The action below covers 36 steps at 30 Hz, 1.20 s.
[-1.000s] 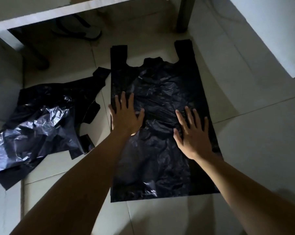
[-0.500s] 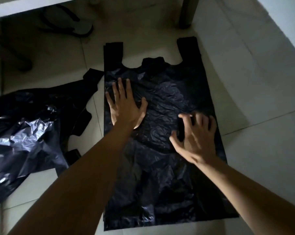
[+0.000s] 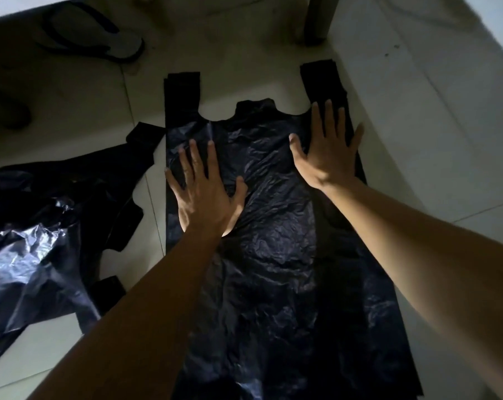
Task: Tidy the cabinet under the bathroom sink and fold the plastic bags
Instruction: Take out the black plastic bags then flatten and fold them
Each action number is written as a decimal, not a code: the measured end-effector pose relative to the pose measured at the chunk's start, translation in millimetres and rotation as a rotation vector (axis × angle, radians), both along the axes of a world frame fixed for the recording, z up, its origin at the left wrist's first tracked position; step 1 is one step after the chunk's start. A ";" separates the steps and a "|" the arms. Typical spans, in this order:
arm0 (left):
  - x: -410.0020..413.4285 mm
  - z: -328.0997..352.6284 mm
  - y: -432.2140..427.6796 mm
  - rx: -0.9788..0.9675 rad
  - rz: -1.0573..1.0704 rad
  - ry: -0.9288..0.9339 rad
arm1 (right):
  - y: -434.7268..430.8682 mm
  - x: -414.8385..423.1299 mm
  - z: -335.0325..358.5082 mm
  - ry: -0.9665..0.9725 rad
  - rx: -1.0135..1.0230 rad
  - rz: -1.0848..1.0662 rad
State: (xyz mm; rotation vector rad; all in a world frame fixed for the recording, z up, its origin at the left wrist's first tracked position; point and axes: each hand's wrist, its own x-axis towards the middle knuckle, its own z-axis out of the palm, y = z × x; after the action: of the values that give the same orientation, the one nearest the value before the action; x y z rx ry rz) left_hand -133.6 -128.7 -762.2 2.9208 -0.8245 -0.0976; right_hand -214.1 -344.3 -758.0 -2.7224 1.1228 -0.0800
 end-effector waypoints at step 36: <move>1.8 4.4 0.5 0.001 0.010 0.048 | 63.6 -75.1 25.7 -0.038 0.044 0.164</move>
State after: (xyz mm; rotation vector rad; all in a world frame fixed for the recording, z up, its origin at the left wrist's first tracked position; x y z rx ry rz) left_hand -131.8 -128.2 -757.8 2.9109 -0.8020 -0.1673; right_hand -289.2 -280.7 -732.3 -2.7493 0.8770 -0.0809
